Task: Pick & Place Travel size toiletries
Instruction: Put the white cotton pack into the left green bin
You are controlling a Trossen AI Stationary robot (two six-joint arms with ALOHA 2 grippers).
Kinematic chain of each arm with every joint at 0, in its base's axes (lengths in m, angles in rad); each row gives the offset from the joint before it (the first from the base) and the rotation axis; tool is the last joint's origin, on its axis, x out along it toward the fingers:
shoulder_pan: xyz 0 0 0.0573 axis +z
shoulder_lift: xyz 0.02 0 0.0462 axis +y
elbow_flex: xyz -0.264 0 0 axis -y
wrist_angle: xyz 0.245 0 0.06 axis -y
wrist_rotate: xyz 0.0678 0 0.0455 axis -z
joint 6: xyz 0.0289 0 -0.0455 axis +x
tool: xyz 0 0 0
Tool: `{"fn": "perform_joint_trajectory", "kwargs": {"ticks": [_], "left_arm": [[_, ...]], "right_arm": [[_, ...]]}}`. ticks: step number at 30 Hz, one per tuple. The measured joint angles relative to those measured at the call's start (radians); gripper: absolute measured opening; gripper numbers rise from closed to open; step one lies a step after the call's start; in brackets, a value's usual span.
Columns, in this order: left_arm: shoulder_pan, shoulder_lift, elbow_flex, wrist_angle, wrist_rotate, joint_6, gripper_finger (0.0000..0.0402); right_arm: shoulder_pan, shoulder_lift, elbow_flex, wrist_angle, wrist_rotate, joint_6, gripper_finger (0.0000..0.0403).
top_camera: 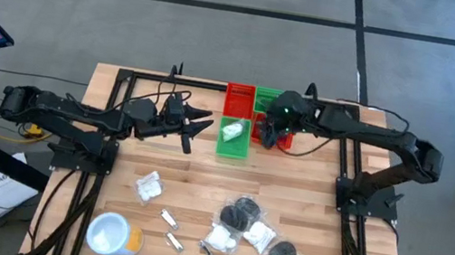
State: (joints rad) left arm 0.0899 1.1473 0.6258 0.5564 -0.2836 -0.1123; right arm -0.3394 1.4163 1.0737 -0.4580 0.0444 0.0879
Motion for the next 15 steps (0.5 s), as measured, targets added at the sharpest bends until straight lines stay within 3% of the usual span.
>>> {"fn": "perform_joint_trajectory", "kwargs": {"ticks": [3,11,15], "left_arm": [[0.0,0.0,0.0,0.0,0.019,0.0,0.0122],[0.0,0.0,0.0,-0.004,0.285,-0.007,0.0122],[-0.021,0.0,0.0,-0.025,0.331,-0.027,0.0122]], "right_arm": [[0.051,-0.023,0.0,-0.017,0.0,0.004,0.0141],[0.169,-0.059,0.0,-0.075,0.0,0.047,0.0144],[0.236,-0.057,0.0,-0.096,0.0,0.054,0.0141]]}}
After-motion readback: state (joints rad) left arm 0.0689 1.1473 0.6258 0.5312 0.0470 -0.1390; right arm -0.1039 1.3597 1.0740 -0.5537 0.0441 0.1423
